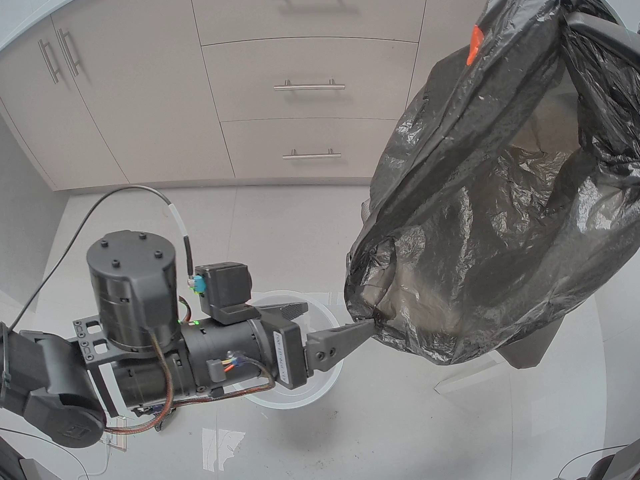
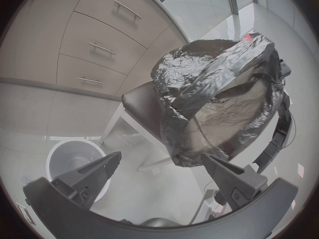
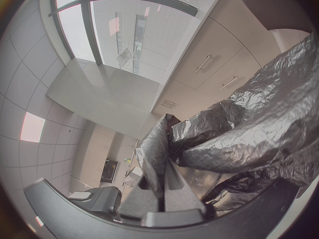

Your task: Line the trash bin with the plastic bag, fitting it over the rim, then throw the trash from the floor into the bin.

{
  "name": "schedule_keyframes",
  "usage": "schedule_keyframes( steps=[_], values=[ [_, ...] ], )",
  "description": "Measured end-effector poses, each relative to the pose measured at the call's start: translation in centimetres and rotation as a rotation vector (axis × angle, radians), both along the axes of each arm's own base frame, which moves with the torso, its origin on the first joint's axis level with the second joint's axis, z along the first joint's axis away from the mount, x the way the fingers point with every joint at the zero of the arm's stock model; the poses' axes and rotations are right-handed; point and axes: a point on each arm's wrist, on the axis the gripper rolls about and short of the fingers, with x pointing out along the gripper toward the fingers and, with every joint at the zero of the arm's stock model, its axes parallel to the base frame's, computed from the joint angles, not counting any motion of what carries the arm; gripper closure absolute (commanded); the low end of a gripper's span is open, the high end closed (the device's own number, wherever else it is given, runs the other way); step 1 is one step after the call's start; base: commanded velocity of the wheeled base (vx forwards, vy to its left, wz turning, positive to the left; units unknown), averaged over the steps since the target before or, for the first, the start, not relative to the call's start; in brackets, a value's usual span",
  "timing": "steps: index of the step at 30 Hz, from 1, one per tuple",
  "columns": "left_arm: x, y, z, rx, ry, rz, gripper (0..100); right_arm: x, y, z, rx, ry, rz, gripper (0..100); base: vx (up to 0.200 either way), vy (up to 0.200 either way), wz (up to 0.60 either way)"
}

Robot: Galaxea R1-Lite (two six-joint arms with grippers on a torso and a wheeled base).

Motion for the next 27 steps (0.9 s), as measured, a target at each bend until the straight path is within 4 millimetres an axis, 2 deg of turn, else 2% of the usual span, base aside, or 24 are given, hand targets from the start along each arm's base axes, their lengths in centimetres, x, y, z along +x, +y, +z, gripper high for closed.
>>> schedule_keyframes(
  steps=[5, 12, 27],
  values=[
    [0.8, -1.3, -0.7, 0.022, 0.002, 0.052, 0, -0.2, 0.1, 0.2, 0.005, -0.006, 0.014, 100, 0.000, 0.000, 0.00],
    [1.5, -2.8, -0.6, 0.010, -0.036, 0.127, 0, -0.4, 0.2, 0.4, 0.009, -0.014, 0.026, 100, 0.000, 0.000, 0.00],
    [1.8, -4.1, 0.0, -0.047, -0.072, 0.166, 0, -0.6, 0.1, 0.5, 0.011, -0.019, 0.028, 100, 0.000, 0.000, 0.00]
  ],
)
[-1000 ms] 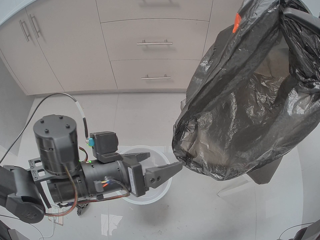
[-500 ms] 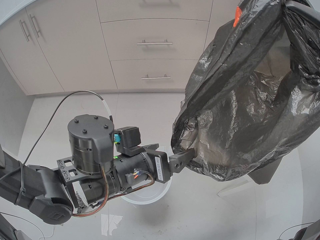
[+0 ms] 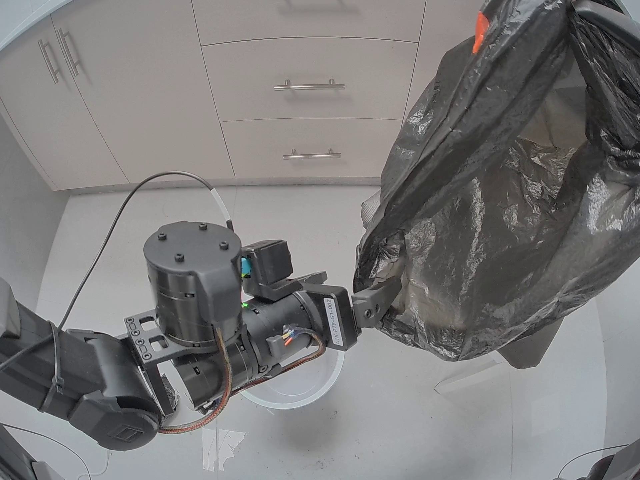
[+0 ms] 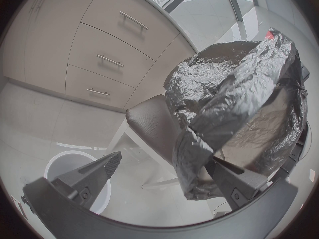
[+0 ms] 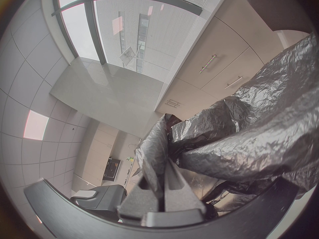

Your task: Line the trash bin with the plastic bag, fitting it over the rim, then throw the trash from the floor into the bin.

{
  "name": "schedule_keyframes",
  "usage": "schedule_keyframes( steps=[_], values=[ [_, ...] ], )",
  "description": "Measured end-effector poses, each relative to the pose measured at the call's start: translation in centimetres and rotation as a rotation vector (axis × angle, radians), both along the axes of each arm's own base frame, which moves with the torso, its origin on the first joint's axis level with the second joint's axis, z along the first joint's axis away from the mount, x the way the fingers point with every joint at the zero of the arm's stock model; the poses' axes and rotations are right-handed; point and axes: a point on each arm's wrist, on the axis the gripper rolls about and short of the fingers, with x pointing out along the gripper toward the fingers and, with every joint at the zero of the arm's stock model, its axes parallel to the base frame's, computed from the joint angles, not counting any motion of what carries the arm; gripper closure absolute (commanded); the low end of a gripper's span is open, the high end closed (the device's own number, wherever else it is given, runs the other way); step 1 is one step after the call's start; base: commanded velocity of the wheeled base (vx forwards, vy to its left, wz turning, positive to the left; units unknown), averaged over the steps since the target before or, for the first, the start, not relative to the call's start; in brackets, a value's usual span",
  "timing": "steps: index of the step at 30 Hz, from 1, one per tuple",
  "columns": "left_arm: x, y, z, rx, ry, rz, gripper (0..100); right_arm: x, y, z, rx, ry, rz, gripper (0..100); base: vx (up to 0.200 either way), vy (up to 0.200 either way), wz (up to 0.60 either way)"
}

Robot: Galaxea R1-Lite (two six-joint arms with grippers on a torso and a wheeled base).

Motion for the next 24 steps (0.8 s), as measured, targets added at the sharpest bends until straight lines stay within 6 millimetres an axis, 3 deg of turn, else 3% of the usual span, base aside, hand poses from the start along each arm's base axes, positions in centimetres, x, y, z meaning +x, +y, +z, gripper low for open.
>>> schedule_keyframes(
  steps=[7, 8, 24],
  values=[
    [-0.3, -0.4, 0.2, -0.016, -0.020, 0.013, 0, 0.0, 0.0, 0.0, -0.001, -0.002, -0.001, 100, 0.000, 0.000, 0.00],
    [-0.3, -0.5, 0.1, -0.014, -0.020, 0.017, 100, 0.0, 0.0, 0.0, -0.001, -0.002, 0.000, 100, 0.000, 0.000, 0.00],
    [-0.7, -1.1, -0.2, -0.008, -0.010, -0.004, 100, 0.1, 0.0, -0.1, -0.005, 0.000, -0.001, 100, 0.000, 0.000, 0.00]
  ],
)
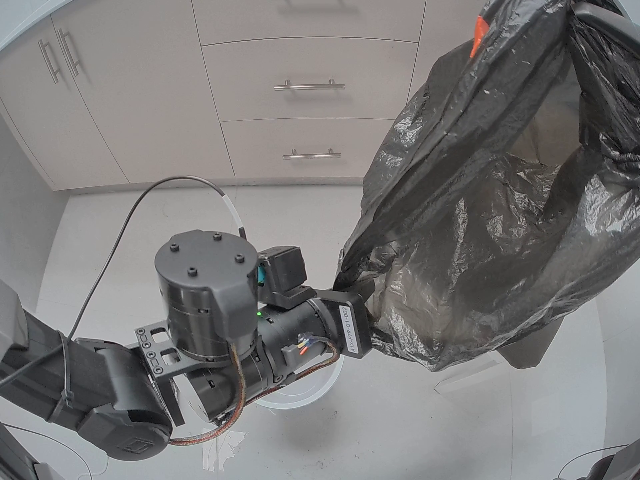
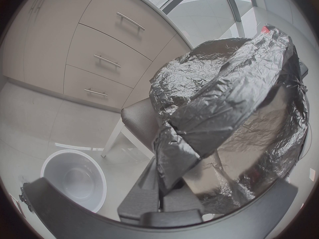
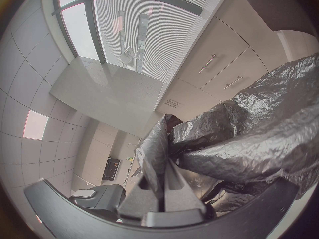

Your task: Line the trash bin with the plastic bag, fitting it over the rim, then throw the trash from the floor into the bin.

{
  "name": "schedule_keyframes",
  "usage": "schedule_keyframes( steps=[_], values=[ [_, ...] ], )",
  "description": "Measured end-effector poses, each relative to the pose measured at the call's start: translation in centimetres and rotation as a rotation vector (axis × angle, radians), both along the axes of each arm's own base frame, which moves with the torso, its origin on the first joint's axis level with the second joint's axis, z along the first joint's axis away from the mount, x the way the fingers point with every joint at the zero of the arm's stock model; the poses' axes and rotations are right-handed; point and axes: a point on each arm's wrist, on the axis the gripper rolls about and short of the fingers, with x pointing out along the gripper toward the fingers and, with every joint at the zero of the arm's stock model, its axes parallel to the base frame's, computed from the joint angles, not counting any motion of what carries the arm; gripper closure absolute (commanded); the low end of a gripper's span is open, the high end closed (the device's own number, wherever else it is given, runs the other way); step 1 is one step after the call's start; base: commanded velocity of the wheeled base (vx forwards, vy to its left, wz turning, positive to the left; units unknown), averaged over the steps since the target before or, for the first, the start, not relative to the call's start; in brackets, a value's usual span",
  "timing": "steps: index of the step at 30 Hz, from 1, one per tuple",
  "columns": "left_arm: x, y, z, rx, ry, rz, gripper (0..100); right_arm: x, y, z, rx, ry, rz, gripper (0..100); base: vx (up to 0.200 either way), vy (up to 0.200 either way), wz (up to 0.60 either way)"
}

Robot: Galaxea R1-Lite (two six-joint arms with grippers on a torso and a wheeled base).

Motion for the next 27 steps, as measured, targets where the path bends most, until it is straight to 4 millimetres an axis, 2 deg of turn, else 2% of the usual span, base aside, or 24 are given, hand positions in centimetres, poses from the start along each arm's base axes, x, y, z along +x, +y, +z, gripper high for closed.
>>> schedule_keyframes(
  steps=[6, 10, 21, 27],
  values=[
    [-0.5, 0.6, 0.8, -0.025, -0.002, 0.000, 100, 0.2, 0.1, -0.4, -0.010, 0.011, -0.002, 100, 0.000, 0.000, 0.00],
    [-1.6, 2.0, 2.0, -0.053, -0.013, -0.007, 100, 0.4, 0.2, -0.6, -0.016, 0.017, -0.003, 100, 0.000, 0.000, 0.00],
    [-5.3, 7.2, 3.2, -0.080, -0.012, -0.068, 100, 1.5, 1.5, -1.6, -0.061, 0.026, 0.018, 100, 0.000, 0.000, 0.00],
    [-7.6, 10.3, 4.0, -0.091, -0.009, -0.116, 100, 2.0, 2.4, -2.8, -0.094, 0.057, 0.043, 100, 0.000, 0.000, 0.00]
  ],
)
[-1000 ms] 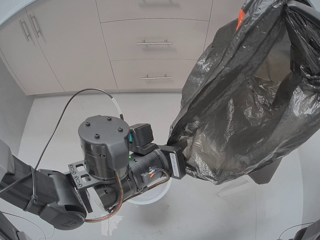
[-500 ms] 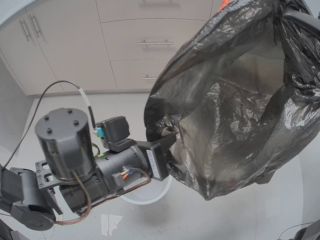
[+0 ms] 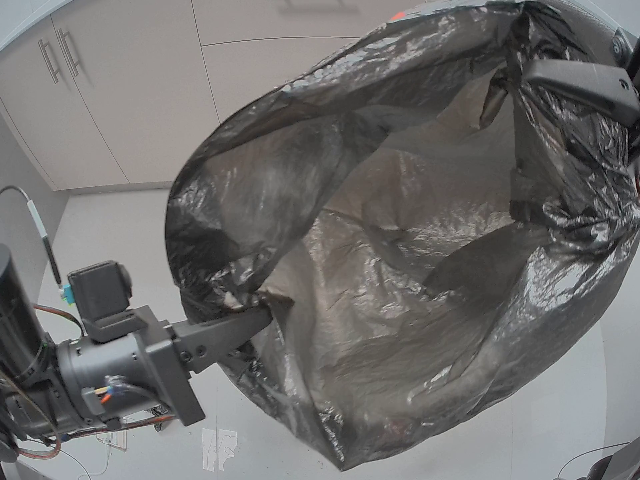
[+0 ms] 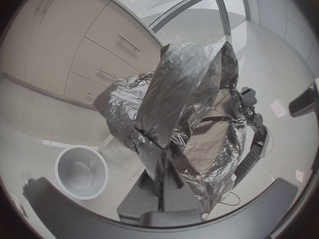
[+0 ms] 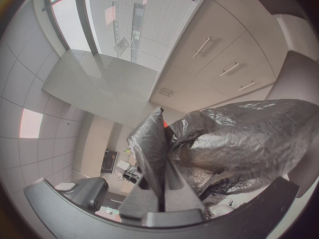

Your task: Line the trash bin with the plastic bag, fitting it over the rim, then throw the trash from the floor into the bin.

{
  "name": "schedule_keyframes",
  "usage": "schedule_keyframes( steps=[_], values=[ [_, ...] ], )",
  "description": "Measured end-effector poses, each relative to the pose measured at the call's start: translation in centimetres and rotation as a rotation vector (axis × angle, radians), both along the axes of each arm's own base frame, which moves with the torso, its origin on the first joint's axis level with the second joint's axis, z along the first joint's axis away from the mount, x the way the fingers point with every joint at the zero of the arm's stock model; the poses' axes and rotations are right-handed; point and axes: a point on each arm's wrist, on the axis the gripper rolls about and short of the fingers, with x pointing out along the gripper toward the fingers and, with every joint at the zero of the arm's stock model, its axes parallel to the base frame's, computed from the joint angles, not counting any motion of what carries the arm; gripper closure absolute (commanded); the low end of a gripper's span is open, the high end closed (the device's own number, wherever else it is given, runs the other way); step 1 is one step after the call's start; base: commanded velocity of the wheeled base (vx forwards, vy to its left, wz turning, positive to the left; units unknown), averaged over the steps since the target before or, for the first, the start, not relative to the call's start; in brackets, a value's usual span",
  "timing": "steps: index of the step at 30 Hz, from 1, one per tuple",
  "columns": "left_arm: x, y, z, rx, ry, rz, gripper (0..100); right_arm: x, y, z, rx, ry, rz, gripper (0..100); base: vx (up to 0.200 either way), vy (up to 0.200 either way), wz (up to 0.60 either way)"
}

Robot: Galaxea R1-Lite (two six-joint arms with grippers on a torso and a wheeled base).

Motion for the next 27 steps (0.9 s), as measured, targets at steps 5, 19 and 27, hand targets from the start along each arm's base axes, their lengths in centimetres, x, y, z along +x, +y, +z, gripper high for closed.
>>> schedule_keyframes(
  steps=[5, 19, 27],
  values=[
    [-1.4, 2.4, 0.3, -0.011, 0.039, -0.061, 100, 0.5, 0.8, -1.3, -0.023, 0.023, 0.019, 100, 0.000, 0.000, 0.00],
    [-0.9, 5.9, 0.6, -0.190, 0.266, -0.114, 100, 1.5, 3.3, -5.4, -0.081, 0.094, 0.075, 100, 0.000, 0.000, 0.00],
    [1.3, 5.2, -1.1, -0.165, 0.372, -0.093, 100, 2.1, 4.4, -6.9, -0.093, 0.117, 0.085, 100, 0.000, 0.000, 0.00]
  ],
)
